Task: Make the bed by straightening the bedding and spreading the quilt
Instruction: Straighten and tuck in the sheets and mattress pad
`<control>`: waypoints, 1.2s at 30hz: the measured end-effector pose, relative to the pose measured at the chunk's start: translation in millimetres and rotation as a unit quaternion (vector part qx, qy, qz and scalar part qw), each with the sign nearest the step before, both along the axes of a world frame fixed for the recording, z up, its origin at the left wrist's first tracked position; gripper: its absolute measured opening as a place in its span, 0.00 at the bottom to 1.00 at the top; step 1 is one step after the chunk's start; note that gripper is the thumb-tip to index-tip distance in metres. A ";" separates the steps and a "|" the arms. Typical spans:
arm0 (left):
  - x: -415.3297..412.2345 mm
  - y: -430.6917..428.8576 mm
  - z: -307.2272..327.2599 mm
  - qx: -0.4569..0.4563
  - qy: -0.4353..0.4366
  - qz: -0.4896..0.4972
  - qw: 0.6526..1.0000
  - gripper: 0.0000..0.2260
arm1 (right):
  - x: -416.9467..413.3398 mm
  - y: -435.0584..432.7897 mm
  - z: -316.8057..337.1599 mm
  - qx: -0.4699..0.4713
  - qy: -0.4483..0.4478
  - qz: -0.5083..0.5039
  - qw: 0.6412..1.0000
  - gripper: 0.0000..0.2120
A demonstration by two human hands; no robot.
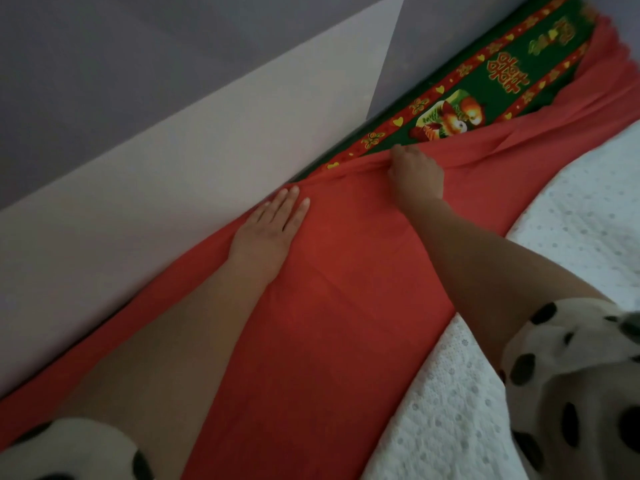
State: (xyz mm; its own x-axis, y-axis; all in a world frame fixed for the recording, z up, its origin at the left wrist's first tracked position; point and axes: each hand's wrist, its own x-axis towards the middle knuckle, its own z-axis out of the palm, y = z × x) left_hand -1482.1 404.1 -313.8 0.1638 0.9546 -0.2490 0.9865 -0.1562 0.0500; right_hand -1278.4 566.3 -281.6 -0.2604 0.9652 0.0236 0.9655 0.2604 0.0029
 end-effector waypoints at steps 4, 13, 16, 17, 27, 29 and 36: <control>-1.2 -2.9 -1.3 0.014 0.000 -0.001 1.000 0.30 | -8.8 2.2 5.7 0.004 0.121 -0.056 0.991 0.11; 4.0 -1.6 -11.2 0.097 0.006 0.000 0.995 0.29 | -63.0 51.2 15.8 0.059 0.246 -0.042 0.967 0.09; 4.4 -2.9 -10.0 0.040 0.015 0.019 0.999 0.28 | -59.3 50.2 -3.1 0.052 0.252 -0.043 0.965 0.10; 4.9 -2.0 -10.3 0.038 0.017 0.015 0.999 0.28 | -58.3 49.8 -6.0 0.043 0.259 -0.032 0.964 0.10; -7.9 8.6 12.9 0.030 -0.061 -0.021 0.997 0.35 | -37.7 -4.3 -39.4 -0.090 0.080 -0.036 0.992 0.28; -11.3 5.1 7.2 0.051 -0.072 -0.015 0.996 0.31 | -43.1 3.3 -41.4 -0.119 0.060 -0.041 0.990 0.30; -11.5 0.3 -20.0 0.072 -0.063 -0.017 0.995 0.31 | -61.0 22.8 -48.9 -0.157 -0.015 -0.066 0.985 0.33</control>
State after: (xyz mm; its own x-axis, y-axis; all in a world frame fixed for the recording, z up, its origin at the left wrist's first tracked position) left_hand -1493.6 404.4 -333.8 0.2172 0.9724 -0.0856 0.9680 -0.2033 0.1469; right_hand -1339.4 589.1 -330.5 -0.1274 0.9494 -0.2869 0.9918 0.1244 -0.0287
